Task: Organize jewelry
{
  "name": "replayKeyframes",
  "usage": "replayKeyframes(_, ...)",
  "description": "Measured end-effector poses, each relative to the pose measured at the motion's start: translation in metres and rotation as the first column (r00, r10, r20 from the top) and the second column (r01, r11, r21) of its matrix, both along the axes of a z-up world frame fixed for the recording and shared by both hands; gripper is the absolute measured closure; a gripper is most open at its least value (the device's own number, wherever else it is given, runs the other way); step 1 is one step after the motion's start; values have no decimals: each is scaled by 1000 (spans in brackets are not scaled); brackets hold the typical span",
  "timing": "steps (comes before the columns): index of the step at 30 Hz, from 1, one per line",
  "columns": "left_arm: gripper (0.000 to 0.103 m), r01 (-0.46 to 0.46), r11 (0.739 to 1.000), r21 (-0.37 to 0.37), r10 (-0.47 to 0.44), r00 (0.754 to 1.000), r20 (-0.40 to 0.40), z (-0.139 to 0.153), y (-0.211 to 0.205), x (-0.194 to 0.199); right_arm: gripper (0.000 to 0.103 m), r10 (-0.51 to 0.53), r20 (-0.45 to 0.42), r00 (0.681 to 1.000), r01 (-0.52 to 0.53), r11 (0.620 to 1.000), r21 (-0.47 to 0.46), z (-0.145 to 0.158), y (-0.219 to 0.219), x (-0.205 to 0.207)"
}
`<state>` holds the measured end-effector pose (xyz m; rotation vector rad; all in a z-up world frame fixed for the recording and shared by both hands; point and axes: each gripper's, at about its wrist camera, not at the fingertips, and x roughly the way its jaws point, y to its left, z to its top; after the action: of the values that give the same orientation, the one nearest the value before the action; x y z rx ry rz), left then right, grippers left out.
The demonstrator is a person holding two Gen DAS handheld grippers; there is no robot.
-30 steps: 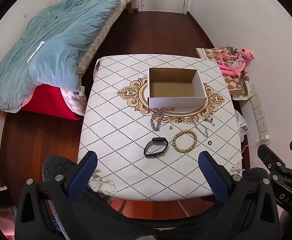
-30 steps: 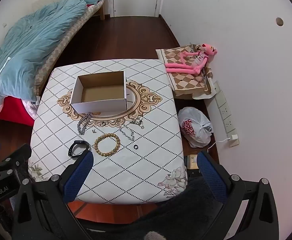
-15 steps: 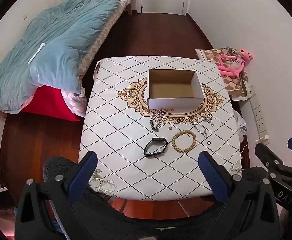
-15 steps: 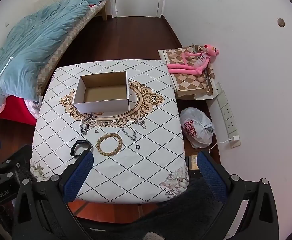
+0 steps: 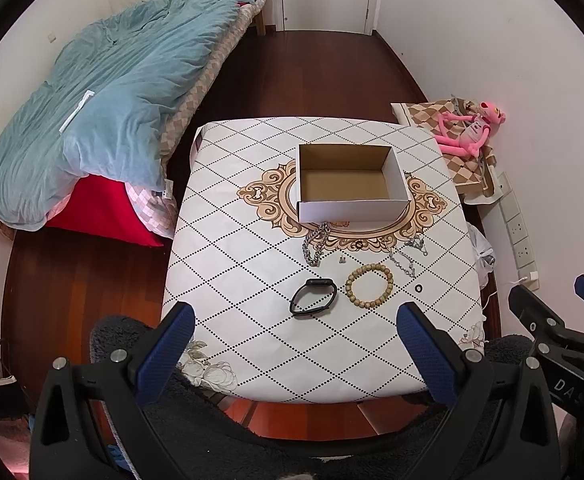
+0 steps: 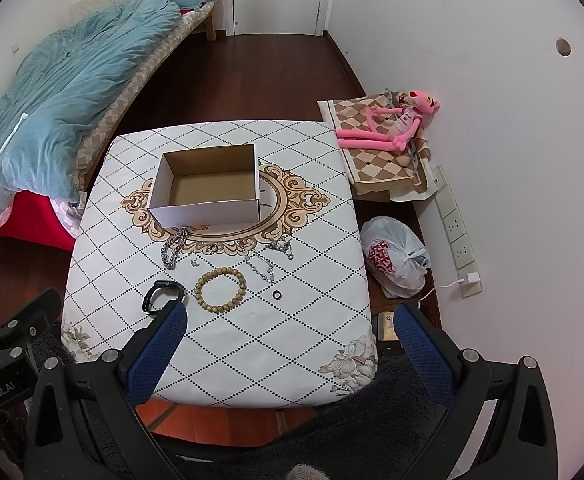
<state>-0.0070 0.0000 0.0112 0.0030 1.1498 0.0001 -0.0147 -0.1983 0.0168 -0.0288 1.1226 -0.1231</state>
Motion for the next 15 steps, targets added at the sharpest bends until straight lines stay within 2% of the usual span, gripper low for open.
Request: replayKeyframes(15, 0, 1, 1000, 5, -1, 1000, 3, 3, -2, 1, 0, 3, 1, 1000, -3, 1000, 2, 2, 0, 0)
